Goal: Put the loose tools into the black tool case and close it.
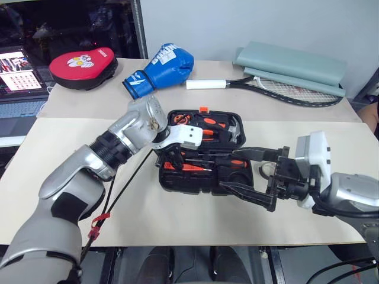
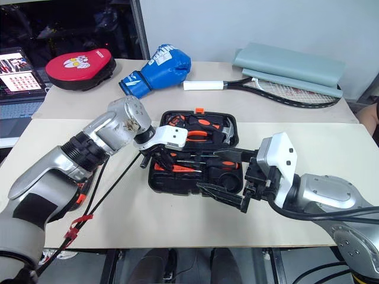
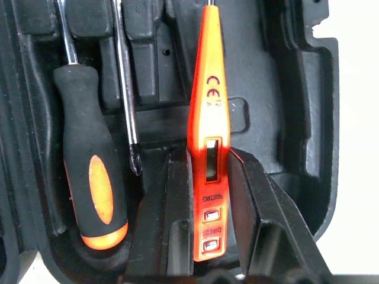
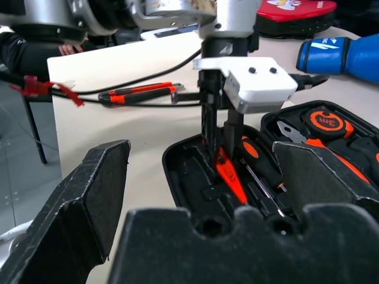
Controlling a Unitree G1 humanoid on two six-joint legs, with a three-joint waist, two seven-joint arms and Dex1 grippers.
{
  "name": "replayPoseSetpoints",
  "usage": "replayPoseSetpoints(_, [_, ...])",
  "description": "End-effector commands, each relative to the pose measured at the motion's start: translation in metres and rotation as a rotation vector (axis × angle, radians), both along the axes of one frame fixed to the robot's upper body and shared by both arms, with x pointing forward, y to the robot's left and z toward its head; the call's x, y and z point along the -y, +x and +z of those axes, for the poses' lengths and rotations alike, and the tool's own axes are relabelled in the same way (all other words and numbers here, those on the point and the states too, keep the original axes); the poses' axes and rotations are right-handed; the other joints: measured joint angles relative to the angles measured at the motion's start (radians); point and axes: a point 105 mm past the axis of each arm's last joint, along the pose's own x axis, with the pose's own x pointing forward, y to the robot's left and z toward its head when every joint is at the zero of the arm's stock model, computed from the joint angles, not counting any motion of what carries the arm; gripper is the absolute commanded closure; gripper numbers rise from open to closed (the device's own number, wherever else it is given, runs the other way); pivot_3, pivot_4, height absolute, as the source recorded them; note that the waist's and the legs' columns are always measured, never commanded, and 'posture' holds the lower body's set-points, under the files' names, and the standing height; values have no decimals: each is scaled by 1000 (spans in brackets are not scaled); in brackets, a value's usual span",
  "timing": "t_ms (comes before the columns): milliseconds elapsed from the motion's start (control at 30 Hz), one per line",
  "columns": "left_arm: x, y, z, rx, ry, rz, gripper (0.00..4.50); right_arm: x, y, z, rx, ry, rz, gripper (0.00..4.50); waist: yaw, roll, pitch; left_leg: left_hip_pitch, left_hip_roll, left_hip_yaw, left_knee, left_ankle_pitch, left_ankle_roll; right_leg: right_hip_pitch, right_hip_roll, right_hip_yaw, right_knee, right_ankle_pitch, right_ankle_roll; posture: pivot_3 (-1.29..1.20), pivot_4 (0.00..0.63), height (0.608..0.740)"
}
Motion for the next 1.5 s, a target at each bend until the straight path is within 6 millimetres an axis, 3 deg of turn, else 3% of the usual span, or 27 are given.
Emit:
replayPoseSetpoints(33, [2, 3, 1, 49, -6, 17, 4107, -1, -4, 8, 48, 3, 2, 0, 1, 0, 0, 1, 0, 0, 0, 0, 0, 1, 0, 0, 0, 0, 0, 0, 150, 737])
replayPoseSetpoints(267, [-4, 6, -1, 14, 3, 59, 4107, 0, -2, 9, 48, 5, -1, 0, 3, 0, 0, 3, 0, 0, 0, 0, 0, 2, 0, 1, 0, 0, 0, 0, 150, 737])
replayPoseSetpoints(533, [9, 6, -4, -8, -17, 52, 4107, -2, -2, 8, 47, 11, 3, 0, 8, 0, 0, 5, 0, 1, 0, 0, 0, 3, 0, 1, 1, 0, 0, 0, 150, 737])
replayPoseSetpoints(933, [-8, 19, -6, 21, 20, 81, 4107, -4, -4, 7, 43, 15, 7, 0, 8, 0, 0, 7, 0, 1, 0, 0, -1, 4, 0, 2, 2, 0, -1, 0, 150, 737])
replayPoseSetpoints(1400, [-4, 12, -7, -17, 13, 47, 4107, -5, -3, 8, 47, 16, 8, 0, 4, 0, 0, 7, 0, 1, 0, 0, -1, 3, 0, 2, 2, 0, -1, 0, 150, 737])
replayPoseSetpoints(1467, [-4, 10, -4, -22, 2, 29, 3087, -5, -3, 7, 46, 16, 8, 0, 2, 0, 0, 7, 0, 2, 0, 0, -1, 3, 0, 2, 2, 0, -1, 0, 150, 737])
replayPoseSetpoints(1500, [-3, 9, 0, -32, -11, 24, 2861, -5, -3, 6, 44, 17, 8, 0, 2, 0, 0, 7, 0, 2, 0, 0, -1, 3, 0, 2, 2, 0, -1, 0, 150, 737])
